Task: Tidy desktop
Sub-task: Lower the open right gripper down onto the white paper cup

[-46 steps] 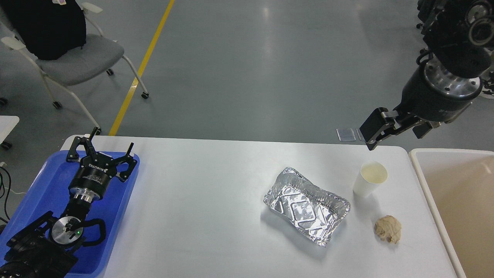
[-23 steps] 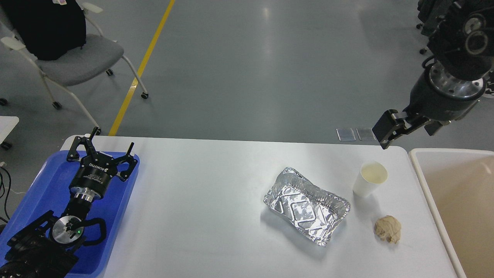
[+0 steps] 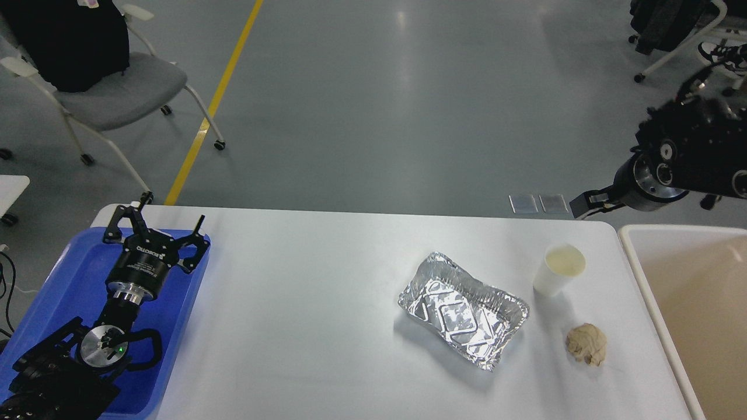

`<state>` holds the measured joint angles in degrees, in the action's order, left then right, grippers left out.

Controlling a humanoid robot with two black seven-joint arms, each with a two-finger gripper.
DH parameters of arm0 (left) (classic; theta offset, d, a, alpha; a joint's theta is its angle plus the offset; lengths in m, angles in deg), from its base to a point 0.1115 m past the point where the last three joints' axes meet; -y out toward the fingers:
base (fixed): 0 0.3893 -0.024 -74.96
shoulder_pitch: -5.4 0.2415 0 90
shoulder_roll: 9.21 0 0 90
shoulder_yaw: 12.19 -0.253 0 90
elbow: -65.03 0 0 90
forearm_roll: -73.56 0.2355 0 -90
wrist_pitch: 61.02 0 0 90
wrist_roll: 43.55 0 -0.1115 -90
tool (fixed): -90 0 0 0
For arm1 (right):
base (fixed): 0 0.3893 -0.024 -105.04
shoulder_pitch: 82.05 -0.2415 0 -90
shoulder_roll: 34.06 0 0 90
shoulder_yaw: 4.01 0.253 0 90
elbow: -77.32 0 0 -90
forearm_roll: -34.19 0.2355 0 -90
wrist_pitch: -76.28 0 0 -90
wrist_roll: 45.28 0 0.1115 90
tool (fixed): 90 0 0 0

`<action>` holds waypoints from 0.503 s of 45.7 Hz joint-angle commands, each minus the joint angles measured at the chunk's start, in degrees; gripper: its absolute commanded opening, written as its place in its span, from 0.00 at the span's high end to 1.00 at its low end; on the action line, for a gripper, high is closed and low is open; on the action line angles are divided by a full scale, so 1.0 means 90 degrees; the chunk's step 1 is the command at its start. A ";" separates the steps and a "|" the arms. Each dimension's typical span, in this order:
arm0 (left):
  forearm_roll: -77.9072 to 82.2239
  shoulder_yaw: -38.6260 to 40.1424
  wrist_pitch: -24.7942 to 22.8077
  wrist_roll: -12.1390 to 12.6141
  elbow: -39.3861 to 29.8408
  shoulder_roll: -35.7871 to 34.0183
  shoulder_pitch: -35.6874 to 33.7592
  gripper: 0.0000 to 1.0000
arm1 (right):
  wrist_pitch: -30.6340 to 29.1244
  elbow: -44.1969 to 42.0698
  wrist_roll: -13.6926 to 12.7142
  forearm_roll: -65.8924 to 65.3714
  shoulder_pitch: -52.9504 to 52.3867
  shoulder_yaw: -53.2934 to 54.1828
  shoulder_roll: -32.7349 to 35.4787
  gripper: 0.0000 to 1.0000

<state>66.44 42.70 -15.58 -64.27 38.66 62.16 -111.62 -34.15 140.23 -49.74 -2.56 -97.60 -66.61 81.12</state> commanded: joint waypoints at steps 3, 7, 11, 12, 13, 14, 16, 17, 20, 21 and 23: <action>0.0000 -0.0015 -0.0001 0.0007 0.0000 0.0000 -0.0006 0.01 | 0.0384 -0.1578 -0.0003 -0.0428 0.1756 0.0724 -0.0083 0.00; 0.0000 -0.0015 -0.0001 0.0007 0.0000 0.0000 -0.0006 0.01 | 0.0384 -0.1901 -0.0003 -0.0457 0.2195 0.0929 -0.0073 0.00; 0.0000 -0.0015 -0.0001 0.0007 0.0000 -0.0009 -0.0006 0.01 | 0.0384 -0.2019 -0.0003 -0.0526 0.2479 0.1027 -0.0083 0.00; 0.0000 -0.0015 -0.0001 0.0007 0.0000 -0.0009 -0.0006 0.01 | 0.0384 -0.2019 -0.0003 -0.0526 0.2528 0.1047 -0.0083 0.00; 0.0000 -0.0015 -0.0001 -0.0003 0.0000 0.0000 -0.0006 0.01 | 0.0384 -0.2029 -0.0003 -0.0526 0.2577 0.1057 -0.0083 0.00; 0.0000 -0.0015 -0.0001 -0.0003 0.0000 -0.0009 -0.0006 0.01 | 0.0384 -0.2039 -0.0003 -0.0536 0.2645 0.1057 -0.0083 0.00; 0.0000 -0.0015 -0.0001 -0.0003 0.0000 -0.0009 -0.0006 0.01 | 0.0375 -0.2039 -0.0003 -0.0536 0.2704 0.1057 -0.0083 0.00; 0.0000 -0.0015 -0.0001 -0.0003 0.0000 -0.0009 0.0004 0.01 | 0.0375 -0.2039 -0.0003 -0.0545 0.2724 0.1057 -0.0073 0.00; 0.0000 -0.0015 -0.0001 -0.0003 0.0000 -0.0009 0.0004 0.01 | 0.0375 -0.2039 -0.0003 -0.0555 0.2772 0.1067 -0.0073 0.00; 0.0000 -0.0015 -0.0001 -0.0003 0.0000 -0.0009 -0.0006 0.01 | 0.0375 -0.2039 -0.0003 -0.0565 0.2802 0.1067 -0.0073 0.00; 0.0000 -0.0015 -0.0001 -0.0003 0.0000 -0.0009 -0.0006 0.01 | 0.0375 -0.2039 -0.0003 -0.0546 0.2831 0.1125 -0.0073 0.00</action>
<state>66.45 42.58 -15.58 -64.28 38.66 62.09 -111.66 -31.03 123.95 -49.76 -6.90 -76.57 -58.26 80.48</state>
